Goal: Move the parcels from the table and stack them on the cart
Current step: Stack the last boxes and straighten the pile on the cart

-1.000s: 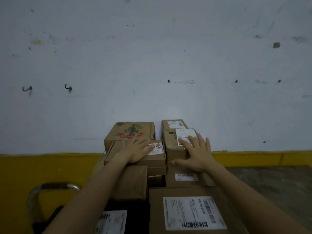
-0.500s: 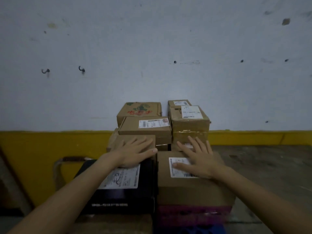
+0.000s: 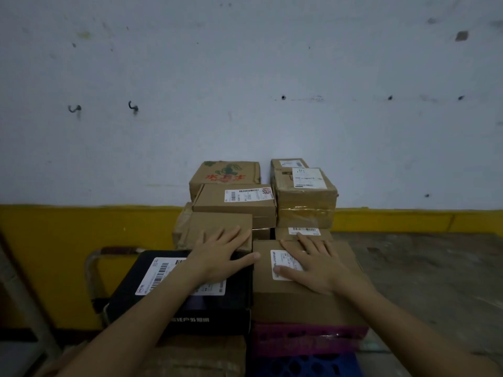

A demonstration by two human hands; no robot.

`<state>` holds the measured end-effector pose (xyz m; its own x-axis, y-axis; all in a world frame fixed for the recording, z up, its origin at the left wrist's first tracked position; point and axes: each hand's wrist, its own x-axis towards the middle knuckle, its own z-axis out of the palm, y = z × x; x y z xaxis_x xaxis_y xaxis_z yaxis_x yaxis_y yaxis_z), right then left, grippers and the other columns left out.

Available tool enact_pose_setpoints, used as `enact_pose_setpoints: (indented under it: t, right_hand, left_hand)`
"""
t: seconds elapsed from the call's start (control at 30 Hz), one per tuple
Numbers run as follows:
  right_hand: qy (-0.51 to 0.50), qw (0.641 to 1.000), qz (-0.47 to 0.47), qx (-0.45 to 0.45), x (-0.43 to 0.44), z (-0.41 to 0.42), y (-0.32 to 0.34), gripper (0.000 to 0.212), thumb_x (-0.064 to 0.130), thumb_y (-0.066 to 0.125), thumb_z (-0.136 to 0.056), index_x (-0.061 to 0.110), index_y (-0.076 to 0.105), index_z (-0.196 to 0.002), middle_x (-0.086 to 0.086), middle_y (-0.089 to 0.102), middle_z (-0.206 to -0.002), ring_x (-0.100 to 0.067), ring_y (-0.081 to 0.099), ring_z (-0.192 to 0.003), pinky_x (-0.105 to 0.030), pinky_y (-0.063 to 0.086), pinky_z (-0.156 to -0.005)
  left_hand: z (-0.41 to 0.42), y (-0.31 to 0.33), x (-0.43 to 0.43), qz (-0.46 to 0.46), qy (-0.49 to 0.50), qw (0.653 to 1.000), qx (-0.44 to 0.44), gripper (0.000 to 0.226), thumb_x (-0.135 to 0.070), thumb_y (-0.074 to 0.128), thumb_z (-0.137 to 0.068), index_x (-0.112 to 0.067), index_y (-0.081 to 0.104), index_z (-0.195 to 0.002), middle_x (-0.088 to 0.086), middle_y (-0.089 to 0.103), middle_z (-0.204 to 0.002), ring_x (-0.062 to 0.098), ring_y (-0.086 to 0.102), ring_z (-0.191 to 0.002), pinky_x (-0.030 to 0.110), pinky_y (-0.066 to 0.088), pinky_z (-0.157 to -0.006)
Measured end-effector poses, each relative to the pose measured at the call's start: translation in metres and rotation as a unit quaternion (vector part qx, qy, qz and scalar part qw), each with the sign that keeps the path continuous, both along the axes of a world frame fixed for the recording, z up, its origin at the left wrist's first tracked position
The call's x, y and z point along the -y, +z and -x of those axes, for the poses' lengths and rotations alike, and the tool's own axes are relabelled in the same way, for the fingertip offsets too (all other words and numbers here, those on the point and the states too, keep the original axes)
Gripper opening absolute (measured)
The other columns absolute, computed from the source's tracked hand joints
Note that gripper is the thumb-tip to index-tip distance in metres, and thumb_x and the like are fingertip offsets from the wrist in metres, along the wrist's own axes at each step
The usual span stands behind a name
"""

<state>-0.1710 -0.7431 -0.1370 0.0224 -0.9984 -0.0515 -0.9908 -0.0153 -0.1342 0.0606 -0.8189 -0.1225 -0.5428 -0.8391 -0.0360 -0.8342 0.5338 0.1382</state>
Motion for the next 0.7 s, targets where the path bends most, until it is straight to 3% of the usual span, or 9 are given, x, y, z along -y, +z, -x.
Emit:
enact_pose_setpoints:
  t: [0.23, 0.33, 0.43, 0.53, 0.7]
  right_hand:
    - [0.002, 0.996, 0.087, 0.006, -0.013, -0.007, 0.014, 0.073, 0.076, 0.030, -0.081, 0.045, 0.017, -0.145, -0.001, -0.010, -0.158, -0.021, -0.008, -0.145, -0.046, -0.005, -0.115]
    - [0.017, 0.993, 0.115, 0.014, -0.023, -0.013, 0.020, 0.073, 0.077, 0.031, -0.080, 0.046, 0.019, -0.145, 0.002, -0.007, -0.159, -0.018, -0.005, -0.145, -0.044, -0.004, -0.115]
    - [0.061, 0.995, 0.066, 0.033, -0.037, -0.020, 0.017, 0.084, 0.080, 0.038, -0.074, 0.046, 0.011, -0.146, 0.005, -0.006, -0.159, -0.018, -0.004, -0.145, -0.043, -0.002, -0.115]
    - [0.103, 0.994, -0.001, -0.018, -0.049, -0.020, 0.011, 0.103, 0.081, 0.050, -0.067, 0.044, -0.005, -0.146, 0.003, -0.012, -0.158, -0.020, -0.010, -0.144, -0.043, -0.006, -0.115]
    - [0.126, 0.986, 0.017, -0.112, -0.053, -0.022, 0.001, 0.118, 0.078, 0.059, -0.062, 0.038, -0.014, -0.146, 0.000, -0.011, -0.158, -0.024, -0.008, -0.145, -0.046, -0.005, -0.115]
  left_hand:
    - [-0.003, 0.010, -0.016, 0.037, 0.003, 0.999, -0.025, 0.069, -0.071, 0.011, -0.086, -0.041, 0.005, -0.148, -0.013, -0.002, -0.158, 0.013, -0.007, -0.146, 0.054, -0.013, -0.111]
    - [-0.008, 0.014, -0.033, 0.021, -0.019, 0.999, -0.029, 0.076, -0.076, 0.005, -0.078, -0.044, 0.004, -0.146, -0.014, -0.003, -0.158, 0.013, -0.007, -0.146, 0.054, -0.013, -0.111]
    - [-0.018, 0.011, -0.053, -0.005, -0.074, 0.997, 0.002, 0.091, -0.088, 0.003, -0.063, -0.048, -0.005, -0.144, -0.016, -0.011, -0.157, 0.013, -0.014, -0.145, 0.053, -0.014, -0.111]
    - [-0.031, 0.003, -0.070, -0.008, -0.130, 0.990, 0.057, 0.105, -0.095, 0.024, -0.056, -0.050, -0.019, -0.140, -0.021, -0.026, -0.151, 0.010, -0.028, -0.138, 0.047, -0.020, -0.108]
    - [-0.044, -0.005, -0.083, 0.031, -0.158, 0.983, 0.087, 0.119, -0.084, 0.056, -0.056, -0.056, -0.039, -0.122, -0.019, -0.035, -0.146, 0.013, -0.033, -0.135, 0.052, -0.015, -0.109]
